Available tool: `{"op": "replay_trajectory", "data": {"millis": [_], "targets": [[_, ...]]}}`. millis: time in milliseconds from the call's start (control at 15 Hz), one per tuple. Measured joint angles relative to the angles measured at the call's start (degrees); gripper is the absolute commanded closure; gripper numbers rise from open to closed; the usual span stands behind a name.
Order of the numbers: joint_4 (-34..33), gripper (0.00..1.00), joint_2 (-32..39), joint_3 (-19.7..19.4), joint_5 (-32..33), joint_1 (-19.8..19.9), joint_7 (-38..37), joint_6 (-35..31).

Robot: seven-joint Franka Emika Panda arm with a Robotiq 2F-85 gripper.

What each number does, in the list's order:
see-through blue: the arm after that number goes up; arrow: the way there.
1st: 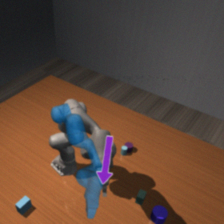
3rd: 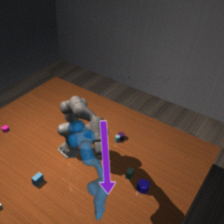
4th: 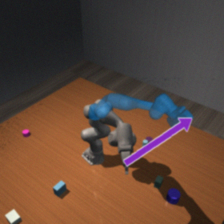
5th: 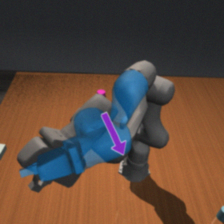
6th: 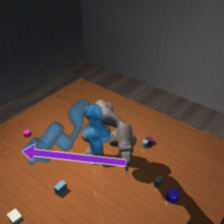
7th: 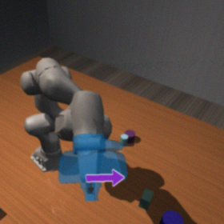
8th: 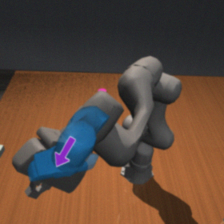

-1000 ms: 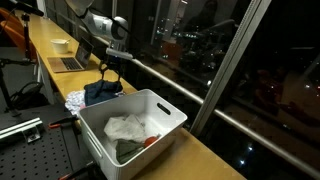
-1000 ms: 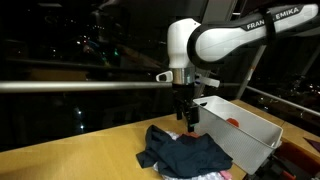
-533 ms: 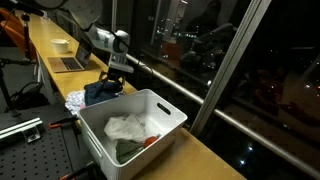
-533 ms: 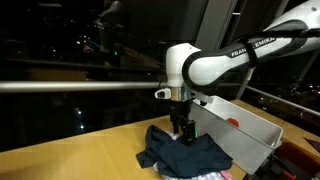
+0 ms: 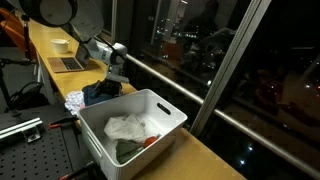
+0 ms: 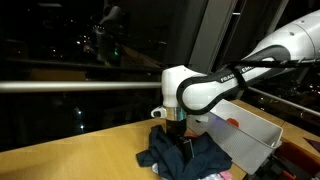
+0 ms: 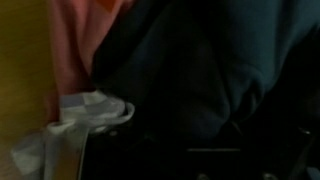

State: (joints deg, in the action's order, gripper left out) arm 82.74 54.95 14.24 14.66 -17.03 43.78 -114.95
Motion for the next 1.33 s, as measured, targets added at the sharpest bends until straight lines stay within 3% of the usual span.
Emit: {"op": "replay_trajectory", "data": {"millis": [200, 267, 400, 1000, 1333], "targets": [[-1.73, 0.00, 2.44, 0.00, -0.94, 0.05, 0.00, 0.21], [-2.65, 0.25, 3.18, 0.00, -1.16, 0.03, 0.00, 0.63], [-4.76, 0.32, 4.14, 0.00, -1.71, -0.12, 0.00, 2.23], [-15.29, 0.99, 6.67, 0.00, -2.57, -2.11, -0.31, 8.62], [-16.05, 1.00, 3.30, -0.81, -2.38, -1.85, -1.99, 9.89]]}}
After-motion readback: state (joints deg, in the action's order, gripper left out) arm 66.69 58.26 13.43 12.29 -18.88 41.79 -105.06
